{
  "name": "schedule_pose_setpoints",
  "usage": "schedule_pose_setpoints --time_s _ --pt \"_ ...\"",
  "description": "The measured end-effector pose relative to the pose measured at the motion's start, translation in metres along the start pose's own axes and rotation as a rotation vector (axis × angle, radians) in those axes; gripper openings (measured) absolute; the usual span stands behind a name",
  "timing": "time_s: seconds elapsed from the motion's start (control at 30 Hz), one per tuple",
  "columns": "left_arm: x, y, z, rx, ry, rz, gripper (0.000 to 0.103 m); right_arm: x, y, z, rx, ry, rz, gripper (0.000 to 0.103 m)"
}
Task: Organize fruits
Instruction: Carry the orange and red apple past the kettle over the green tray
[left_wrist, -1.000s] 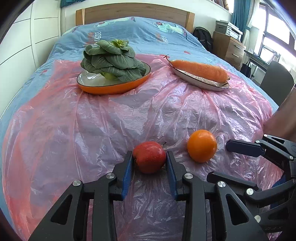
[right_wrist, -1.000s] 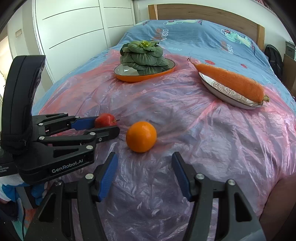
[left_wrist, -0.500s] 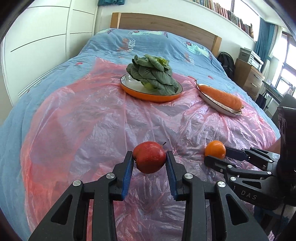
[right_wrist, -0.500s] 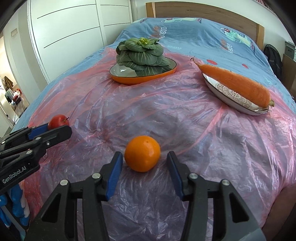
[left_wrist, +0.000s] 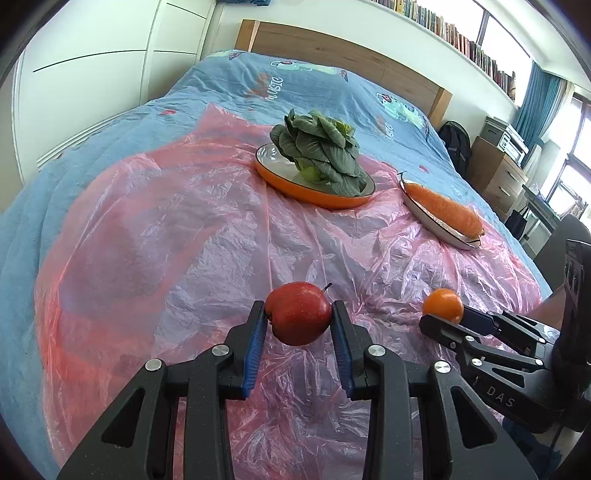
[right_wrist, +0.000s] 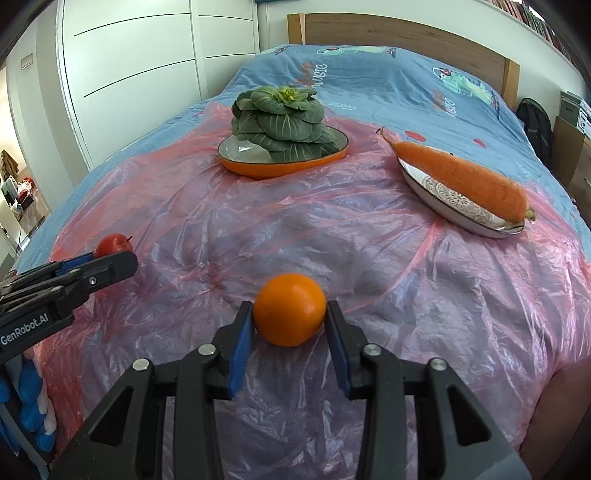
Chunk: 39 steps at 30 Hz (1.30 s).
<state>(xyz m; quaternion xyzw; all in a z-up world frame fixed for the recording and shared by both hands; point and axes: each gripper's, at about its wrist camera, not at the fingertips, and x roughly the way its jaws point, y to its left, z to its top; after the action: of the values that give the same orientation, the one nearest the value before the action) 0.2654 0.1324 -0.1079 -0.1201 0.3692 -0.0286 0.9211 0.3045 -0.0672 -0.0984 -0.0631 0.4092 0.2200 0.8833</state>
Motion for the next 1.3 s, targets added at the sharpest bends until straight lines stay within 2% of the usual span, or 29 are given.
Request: schedule_pose_setpoints --time_s 0.23,0.47,0.8,1.1,1.3 --pt "-0.017 -0.007 0.006 -0.008 -0.031 -0.007 0.030 -0.051 0.008 -0.007 -0.006 -0.025 0.018 0.047" --pt "-0.050 -0.028 0.007 0.025 -0.070 -0.005 0.030 -0.106 0.008 -0.029 -0.033 0.006 0.005 0.047" --pt "-0.114 -0.057 -0.045 0.059 -0.003 0.014 0.030 -0.176 0.007 -0.059 0.002 0.015 -0.013 0.047" --pt "-0.189 -0.100 -0.070 0.157 -0.021 -0.005 0.030 -0.236 0.018 -0.085 0.048 -0.010 -0.007 0.047" --pt "-0.218 -0.128 -0.089 0.215 -0.002 -0.025 0.030 -0.265 0.014 -0.112 0.095 -0.015 -0.019 0.047"
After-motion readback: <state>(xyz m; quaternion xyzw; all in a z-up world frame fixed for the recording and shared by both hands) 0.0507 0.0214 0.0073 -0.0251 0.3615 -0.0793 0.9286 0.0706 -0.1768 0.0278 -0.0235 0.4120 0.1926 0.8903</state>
